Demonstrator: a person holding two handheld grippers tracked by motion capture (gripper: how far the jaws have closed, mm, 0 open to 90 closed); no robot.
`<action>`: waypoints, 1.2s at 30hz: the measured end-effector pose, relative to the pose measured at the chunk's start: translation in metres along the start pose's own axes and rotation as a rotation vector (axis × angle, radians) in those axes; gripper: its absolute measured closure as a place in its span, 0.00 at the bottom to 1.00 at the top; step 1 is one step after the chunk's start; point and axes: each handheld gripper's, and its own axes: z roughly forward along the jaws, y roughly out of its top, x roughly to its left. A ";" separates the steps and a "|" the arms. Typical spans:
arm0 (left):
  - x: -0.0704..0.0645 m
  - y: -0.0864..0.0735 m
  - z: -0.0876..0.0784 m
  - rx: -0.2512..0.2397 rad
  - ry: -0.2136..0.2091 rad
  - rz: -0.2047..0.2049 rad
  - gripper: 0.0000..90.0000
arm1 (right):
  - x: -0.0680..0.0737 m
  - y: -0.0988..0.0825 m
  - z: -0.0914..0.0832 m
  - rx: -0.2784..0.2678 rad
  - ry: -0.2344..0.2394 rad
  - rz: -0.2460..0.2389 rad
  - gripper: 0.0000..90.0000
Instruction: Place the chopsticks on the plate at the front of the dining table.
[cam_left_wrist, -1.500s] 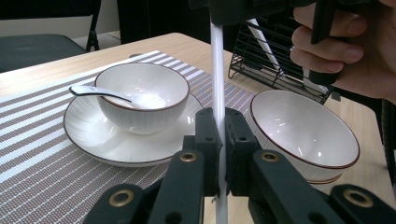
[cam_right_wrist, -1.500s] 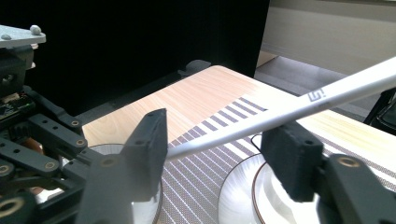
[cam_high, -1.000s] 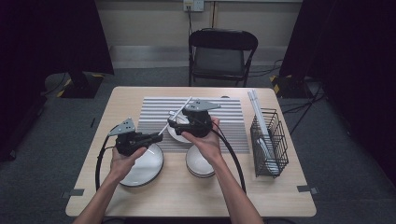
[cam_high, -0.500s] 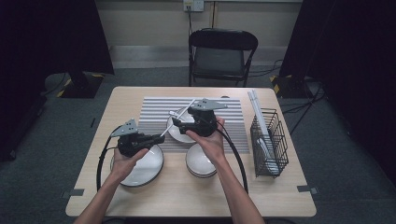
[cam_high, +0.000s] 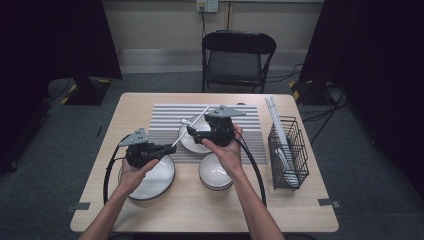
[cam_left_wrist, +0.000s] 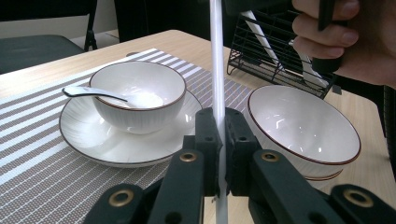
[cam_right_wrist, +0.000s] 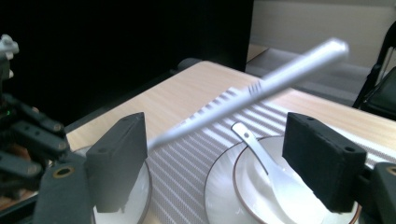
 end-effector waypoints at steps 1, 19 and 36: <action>-0.001 0.000 0.001 0.007 -0.005 0.003 0.96 | 0.001 0.001 0.000 -0.002 -0.008 -0.003 0.25; -0.001 0.000 0.001 -0.001 -0.008 -0.005 0.96 | -0.005 -0.003 -0.004 0.024 -0.021 0.008 0.27; -0.001 -0.004 0.009 0.050 -0.008 0.006 0.96 | -0.001 0.002 -0.007 0.014 -0.015 -0.012 0.27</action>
